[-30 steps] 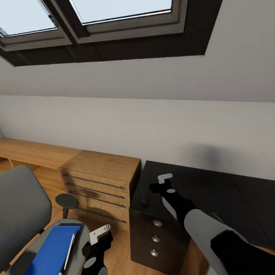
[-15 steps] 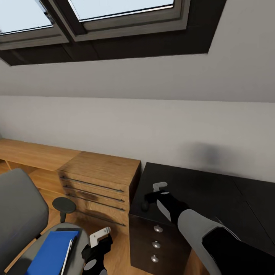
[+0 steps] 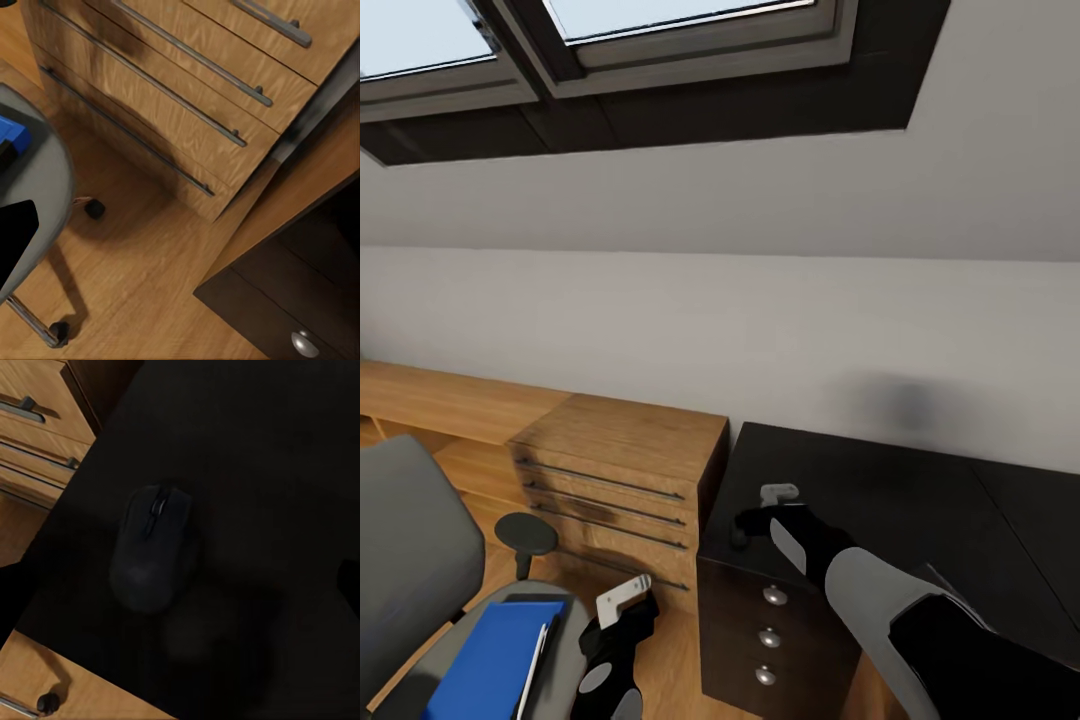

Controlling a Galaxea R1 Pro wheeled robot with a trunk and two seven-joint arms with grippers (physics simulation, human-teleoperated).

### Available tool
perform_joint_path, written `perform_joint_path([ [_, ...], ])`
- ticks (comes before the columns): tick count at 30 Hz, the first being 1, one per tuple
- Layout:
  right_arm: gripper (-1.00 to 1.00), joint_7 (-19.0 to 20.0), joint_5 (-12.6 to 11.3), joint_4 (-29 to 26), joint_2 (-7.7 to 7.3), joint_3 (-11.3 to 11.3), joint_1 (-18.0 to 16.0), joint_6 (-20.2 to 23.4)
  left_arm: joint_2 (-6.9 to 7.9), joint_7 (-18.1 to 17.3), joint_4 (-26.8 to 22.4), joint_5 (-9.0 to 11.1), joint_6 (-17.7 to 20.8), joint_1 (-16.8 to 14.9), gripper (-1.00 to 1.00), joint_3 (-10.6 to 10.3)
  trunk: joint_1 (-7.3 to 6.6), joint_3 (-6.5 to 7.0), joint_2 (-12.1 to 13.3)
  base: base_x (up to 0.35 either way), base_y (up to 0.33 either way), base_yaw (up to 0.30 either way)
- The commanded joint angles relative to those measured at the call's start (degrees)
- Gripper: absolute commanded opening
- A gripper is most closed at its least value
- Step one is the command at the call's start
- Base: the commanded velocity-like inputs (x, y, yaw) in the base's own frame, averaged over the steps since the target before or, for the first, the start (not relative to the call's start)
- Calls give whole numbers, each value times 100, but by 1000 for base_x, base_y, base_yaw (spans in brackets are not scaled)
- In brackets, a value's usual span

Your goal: In the bedroom, organize the workspace by keeping the computer under the desk, ensuring the monitor is on the desk, placing the keyboard on the desk next to the monitor, placing the mouse on the desk next to the keyboard, moving the folder from the swivel chair onto the desk next to the mouse, stacking the notebook on top of the folder with the pen on top of the notebook, and positioning the swivel chair next to the desk.

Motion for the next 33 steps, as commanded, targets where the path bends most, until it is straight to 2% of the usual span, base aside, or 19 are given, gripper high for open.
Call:
perform_joint_path([
  [1, 100, -39, -45, -8, 0, 33, -4, 23, 2, 37, -21, 17, 31, -4, 100, -10, 23, -26, -46, 0, 0, 0],
  [9, 100, -36, -44, -8, 0, 29, -4, 10, -5, 37, -56, 109, 64, -2, 100, -16, 199, -169, -367, 0, 0, 0],
  [28, 100, -36, -47, -8, 0, 20, -4, -20, 2, 37, -24, 129, 67, -2, 100, -16, 616, -510, -1129, 0, 0, 1],
  [33, 100, -36, -47, -8, 0, 20, -4, -22, 1, 37, -22, 128, 67, -2, 100, -16, 726, -602, -1330, 0, 0, 102],
])
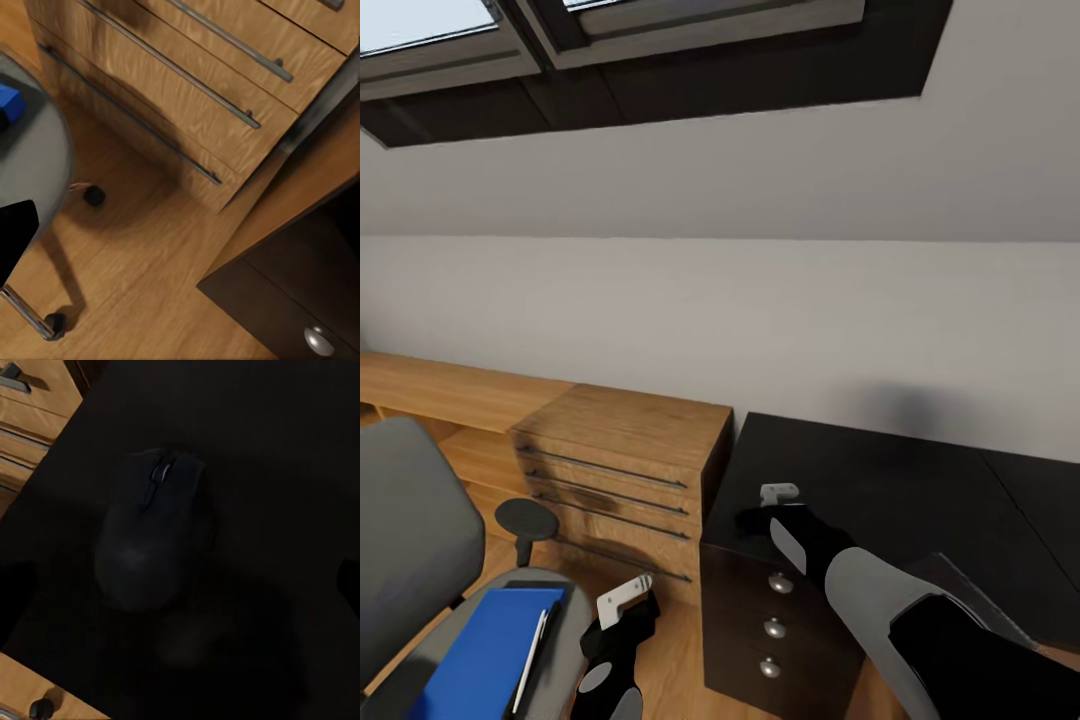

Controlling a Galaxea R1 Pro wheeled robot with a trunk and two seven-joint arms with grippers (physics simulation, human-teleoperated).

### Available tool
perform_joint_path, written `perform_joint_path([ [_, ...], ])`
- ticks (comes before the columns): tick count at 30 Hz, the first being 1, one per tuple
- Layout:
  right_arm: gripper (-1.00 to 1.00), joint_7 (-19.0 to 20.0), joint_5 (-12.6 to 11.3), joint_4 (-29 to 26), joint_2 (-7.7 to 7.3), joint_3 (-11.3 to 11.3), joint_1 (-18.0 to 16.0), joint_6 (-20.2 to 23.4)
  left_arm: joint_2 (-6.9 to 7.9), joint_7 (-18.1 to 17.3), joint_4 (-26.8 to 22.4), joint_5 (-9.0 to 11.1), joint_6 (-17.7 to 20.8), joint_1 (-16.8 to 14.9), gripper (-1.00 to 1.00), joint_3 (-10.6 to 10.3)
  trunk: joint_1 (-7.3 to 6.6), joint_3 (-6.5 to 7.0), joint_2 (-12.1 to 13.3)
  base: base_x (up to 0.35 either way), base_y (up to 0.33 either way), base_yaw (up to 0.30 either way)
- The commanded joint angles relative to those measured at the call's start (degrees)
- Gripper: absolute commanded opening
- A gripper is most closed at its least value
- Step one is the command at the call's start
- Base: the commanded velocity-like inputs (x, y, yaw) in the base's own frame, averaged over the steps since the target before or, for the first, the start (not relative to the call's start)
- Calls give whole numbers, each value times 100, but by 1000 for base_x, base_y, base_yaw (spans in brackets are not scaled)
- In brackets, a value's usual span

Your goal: In the bedroom, organize the workspace by keeping the computer under the desk, ensuring the monitor is on the desk, placing the keyboard on the desk next to the monitor, placing the mouse on the desk next to the keyboard, moving the folder from the swivel chair onto the desk next to the mouse, stacking the notebook on top of the folder with the pen on top of the notebook, and positioning the swivel chair next to the desk.

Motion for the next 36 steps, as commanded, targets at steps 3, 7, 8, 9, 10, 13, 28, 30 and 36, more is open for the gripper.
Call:
perform_joint_path([
  [3, 100, -38, -39, -9, 0, 27, -3, 27, 2, 36, -8, 15, 27, -5, 100, -9, 23, -33, -46, 0, 0, 182],
  [7, 100, -35, -39, -9, 0, 22, -3, 27, 4, 36, -5, 11, 25, -5, 100, -9, 23, -43, -46, 0, 0, 122],
  [8, 100, -34, -39, -8, 0, 22, -3, 27, 4, 36, -3, 10, 26, -5, 100, -9, 23, -44, -46, 0, 0, 53],
  [9, 100, -33, -39, -6, 0, 21, -3, 27, 4, 36, -3, 9, 26, -5, 100, -9, 23, -44, -46, 0, 0, 43],
  [10, 100, -31, -39, -4, 0, 20, -3, 27, 4, 36, -1, 7, 26, -5, 100, -9, 23, -45, -46, 0, 0, 27],
  [13, 100, -29, -39, -2, 0, 19, -3, 27, 5, 36, 0, 1, 18, -5, 100, -9, 23, -46, -46, 0, 0, 15],
  [28, 100, -38, -35, 5, 0, 0, -3, 55, 5, 39, 80, -12, -36, -5, 100, -18, 23, -46, -46, 134, 0, 1],
  [30, 100, -38, -37, 7, 0, 0, -3, 65, 5, 45, 80, -11, -40, -5, 100, -18, 23, -46, -46, 54, 0, 0],
  [36, 100, -42, -39, 12, 0, 2, -3, 89, 5, 53, 78, -9, -37, -5, 100, -15, 45, -64, -86, 15, 0, 0],
])
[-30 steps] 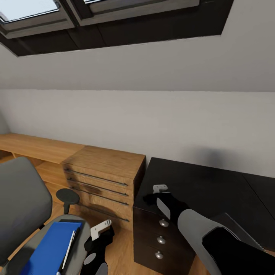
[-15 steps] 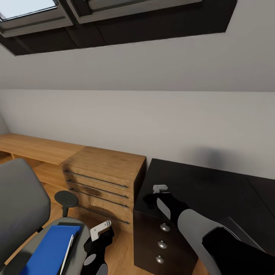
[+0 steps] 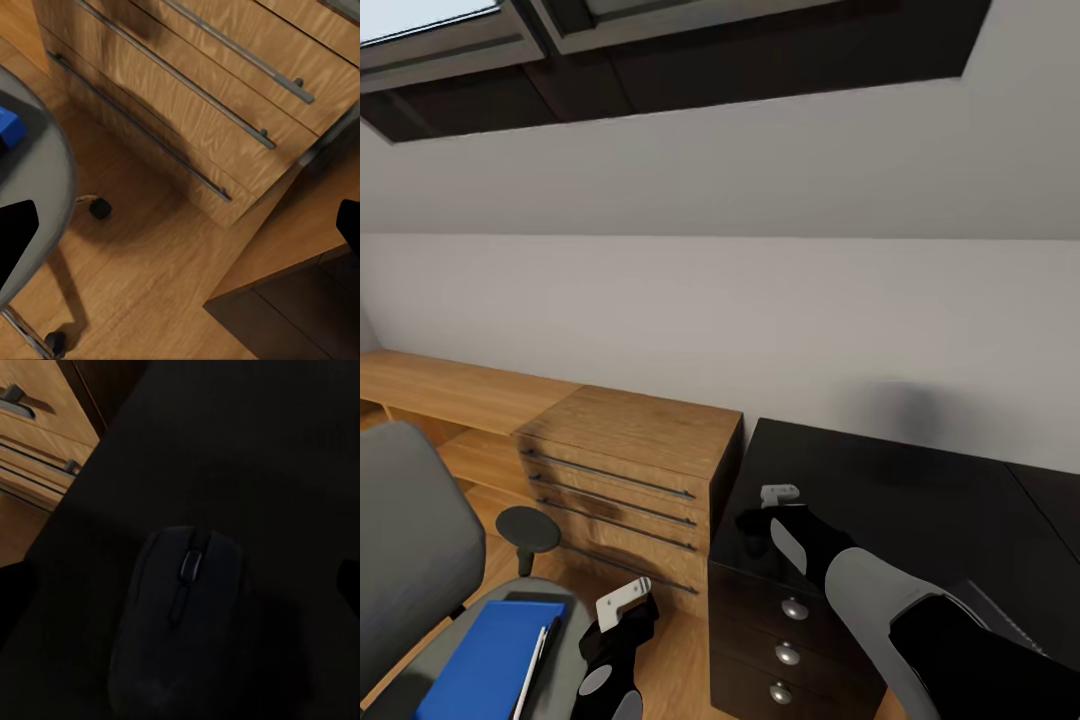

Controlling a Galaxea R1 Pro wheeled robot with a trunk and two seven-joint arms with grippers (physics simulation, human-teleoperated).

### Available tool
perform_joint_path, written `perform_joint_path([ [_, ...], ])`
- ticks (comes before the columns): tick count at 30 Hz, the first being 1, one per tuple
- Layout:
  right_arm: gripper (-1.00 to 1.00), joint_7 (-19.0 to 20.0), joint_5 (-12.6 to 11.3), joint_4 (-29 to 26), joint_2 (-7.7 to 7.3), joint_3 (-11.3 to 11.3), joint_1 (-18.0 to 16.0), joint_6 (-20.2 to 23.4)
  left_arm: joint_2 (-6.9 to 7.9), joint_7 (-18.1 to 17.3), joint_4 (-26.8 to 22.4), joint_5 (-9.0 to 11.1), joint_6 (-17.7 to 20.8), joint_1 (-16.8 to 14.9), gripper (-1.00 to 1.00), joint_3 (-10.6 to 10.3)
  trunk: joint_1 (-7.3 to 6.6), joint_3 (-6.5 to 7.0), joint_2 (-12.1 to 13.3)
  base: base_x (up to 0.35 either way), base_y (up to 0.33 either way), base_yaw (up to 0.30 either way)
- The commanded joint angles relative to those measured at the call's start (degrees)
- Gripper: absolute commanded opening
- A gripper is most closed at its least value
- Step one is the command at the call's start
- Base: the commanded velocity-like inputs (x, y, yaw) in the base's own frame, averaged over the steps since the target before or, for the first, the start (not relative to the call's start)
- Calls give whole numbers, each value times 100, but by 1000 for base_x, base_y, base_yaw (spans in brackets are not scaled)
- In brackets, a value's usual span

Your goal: In the bedroom, organize the workspace by keeping the computer under the desk, ensuring the monitor is on the desk, placing the keyboard on the desk next to the monitor, placing the mouse on the desk next to the keyboard, moving the folder from the swivel chair onto the desk next to the mouse, stacking the notebook on top of the folder with the pen on top of the notebook, and positioning the swivel chair next to the desk.

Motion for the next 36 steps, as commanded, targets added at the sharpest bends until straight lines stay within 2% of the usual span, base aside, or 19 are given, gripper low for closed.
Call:
perform_joint_path([
  [1, 100, -43, -54, -2, 0, 42, -4, 28, -1, 37, -11, 14, 28, -4, 100, -10, 23, -25, -46, 3, 0, 0],
  [23, 100, -53, -54, 31, 0, 46, -4, 72, 0, 38, -15, 21, 30, -4, 100, -21, 506, -420, -928, 0, 0, 0],
  [31, 100, -50, -205, 33, 0, 45, -4, 211, 2, 38, -15, 22, 30, -4, 100, -21, 506, -420, -928, 0, 0, 0],
  [32, -100, -54, -223, 33, 0, 46, -4, 213, 2, 38, -15, 22, 30, -4, 100, -21, 506, -420, -928, 0, 0, 0],
  [36, -100, -58, -250, 34, 0, 49, -4, 261, 2, 38, -15, 22, 30, -4, 100, -21, 506, -420, -928, 0, 0, 0],
])
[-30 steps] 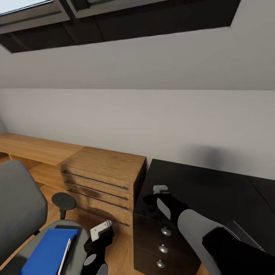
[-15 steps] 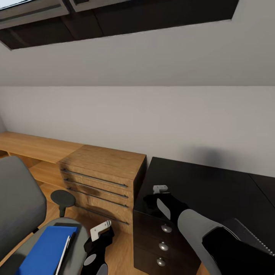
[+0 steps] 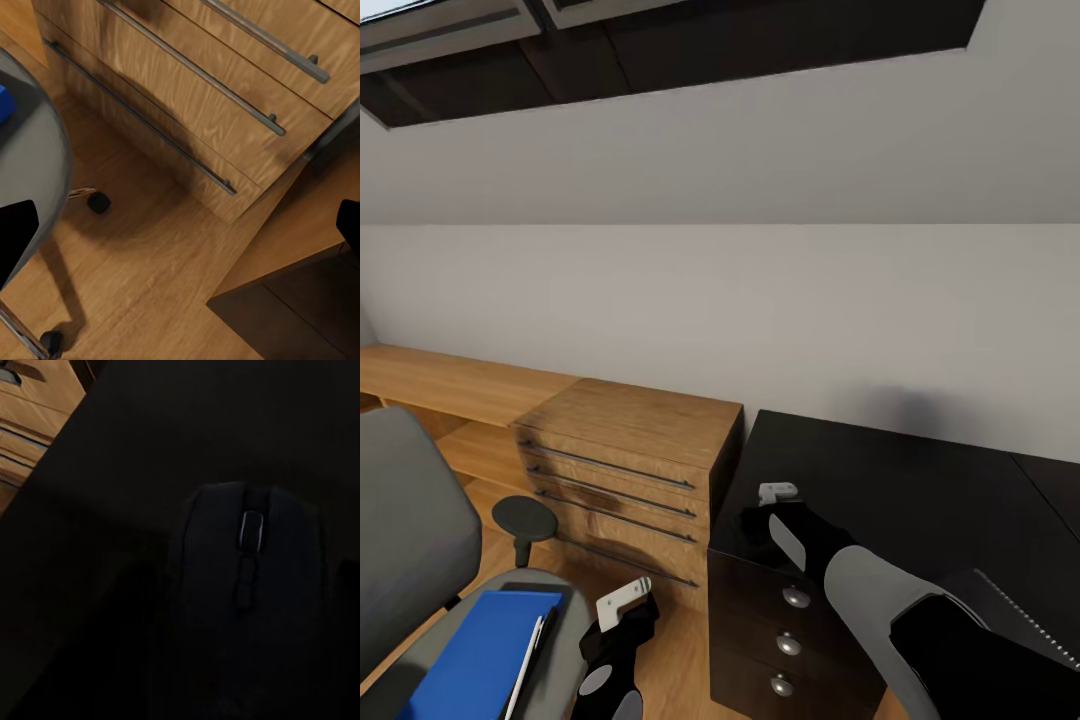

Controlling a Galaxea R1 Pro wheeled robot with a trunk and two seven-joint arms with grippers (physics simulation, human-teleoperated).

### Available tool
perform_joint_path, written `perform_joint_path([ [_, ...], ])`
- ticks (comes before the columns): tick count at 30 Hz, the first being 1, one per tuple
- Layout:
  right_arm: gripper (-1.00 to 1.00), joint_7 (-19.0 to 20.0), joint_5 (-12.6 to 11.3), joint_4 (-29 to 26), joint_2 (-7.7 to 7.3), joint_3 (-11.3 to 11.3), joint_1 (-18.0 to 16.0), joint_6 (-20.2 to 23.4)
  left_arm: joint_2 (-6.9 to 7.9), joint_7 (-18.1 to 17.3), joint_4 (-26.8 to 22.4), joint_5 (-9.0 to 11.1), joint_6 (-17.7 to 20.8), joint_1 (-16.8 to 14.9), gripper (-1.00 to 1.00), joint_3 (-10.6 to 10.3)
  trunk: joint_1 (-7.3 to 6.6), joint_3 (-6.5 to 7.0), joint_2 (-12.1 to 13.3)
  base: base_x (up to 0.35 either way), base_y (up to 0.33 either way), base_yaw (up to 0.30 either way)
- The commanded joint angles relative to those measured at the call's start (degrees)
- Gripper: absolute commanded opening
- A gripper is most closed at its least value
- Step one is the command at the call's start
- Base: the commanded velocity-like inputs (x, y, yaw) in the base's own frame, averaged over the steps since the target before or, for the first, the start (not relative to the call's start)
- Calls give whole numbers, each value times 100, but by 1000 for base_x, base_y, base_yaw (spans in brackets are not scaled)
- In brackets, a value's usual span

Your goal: In the bedroom, organize the workspace by keeping the computer under the desk, ensuring the monitor is on the desk, placing the keyboard on the desk next to the monitor, placing the mouse on the desk next to the keyboard, moving the folder from the swivel chair onto the desk next to the mouse, stacking the notebook on top of the folder with the pen on top of the notebook, and positioning the swivel chair next to the desk.

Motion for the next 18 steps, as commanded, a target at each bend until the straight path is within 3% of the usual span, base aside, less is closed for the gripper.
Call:
perform_joint_path([
  [1, -100, -44, -135, 190, 0, 10, 1, 79, 2, 37, -9, 15, 28, -5, 100, -9, 0, -7, -3, 0, 0, 0],
  [18, -100, -46, -155, 158, 0, 6, 1, 125, 2, 37, -9, 15, 28, -5, 100, -2, 0, -7, -3, 0, 0, 0],
])
